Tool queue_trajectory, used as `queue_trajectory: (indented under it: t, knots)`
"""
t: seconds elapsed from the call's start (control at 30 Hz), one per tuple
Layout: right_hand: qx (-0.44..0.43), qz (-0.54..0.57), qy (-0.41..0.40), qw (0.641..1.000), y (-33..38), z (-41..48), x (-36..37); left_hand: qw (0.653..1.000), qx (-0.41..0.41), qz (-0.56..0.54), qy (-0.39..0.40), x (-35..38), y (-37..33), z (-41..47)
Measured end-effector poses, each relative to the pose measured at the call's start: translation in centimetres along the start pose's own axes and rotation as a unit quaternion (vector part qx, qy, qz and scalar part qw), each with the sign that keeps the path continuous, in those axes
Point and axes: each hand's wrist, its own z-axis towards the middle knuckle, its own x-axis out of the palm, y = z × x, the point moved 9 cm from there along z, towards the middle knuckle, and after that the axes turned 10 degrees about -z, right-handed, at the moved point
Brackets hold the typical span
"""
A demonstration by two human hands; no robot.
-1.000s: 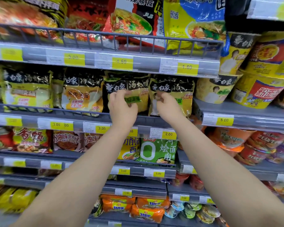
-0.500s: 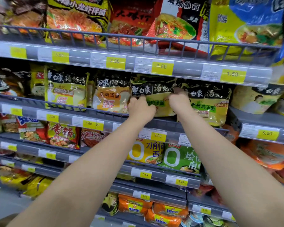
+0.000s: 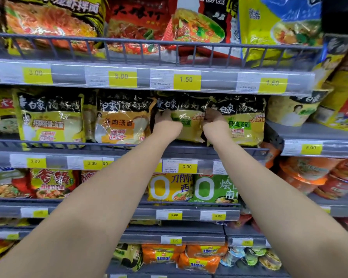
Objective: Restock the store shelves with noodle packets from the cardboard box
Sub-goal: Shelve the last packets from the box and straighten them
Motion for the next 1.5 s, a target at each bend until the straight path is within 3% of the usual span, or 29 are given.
queue_trajectory:
  t: [0.27, 0.4, 0.6, 0.83, 0.93, 1.17, 1.37, 1.5]
  knots:
    - [-0.058, -0.028, -0.105, 0.992, 1.2, -5.0, -2.3, 0.996, 0.065, -0.053, -0.017, -0.3, 0.4, -2.7]
    - [-0.102, 0.058, -0.07, 0.991, 2.8, -7.4, -0.8, 0.991, 0.103, -0.068, -0.047, -2.0, 0.4, -5.4]
    - [-0.128, 0.053, -0.009, 0.99, 5.5, -10.5, 2.8, 0.98, 0.087, -0.12, -0.132, -7.0, 3.9, -9.0]
    - [-0.125, 0.025, 0.08, 0.989, 7.7, -13.0, 7.7, 0.981, 0.056, -0.1, -0.159, -12.6, 7.6, -9.4]
    - [-0.122, -0.02, 0.098, 0.987, 9.0, -12.5, 9.0, 0.987, 0.041, -0.07, -0.135, -14.0, 8.4, -7.3]
    - [-0.111, -0.217, 0.144, 0.959, 12.7, -9.4, 13.6, 0.991, 0.042, 0.122, -0.021, -13.6, 8.3, -3.6]
    - [-0.071, -0.232, 0.142, 0.96, 11.8, -8.1, 13.5, 0.974, 0.039, 0.22, 0.019, -13.9, 8.2, -1.2]
    - [-0.112, -0.284, 0.038, 0.952, 12.9, -7.6, 11.3, 0.974, 0.059, 0.217, 0.031, -13.6, 7.6, -0.9]
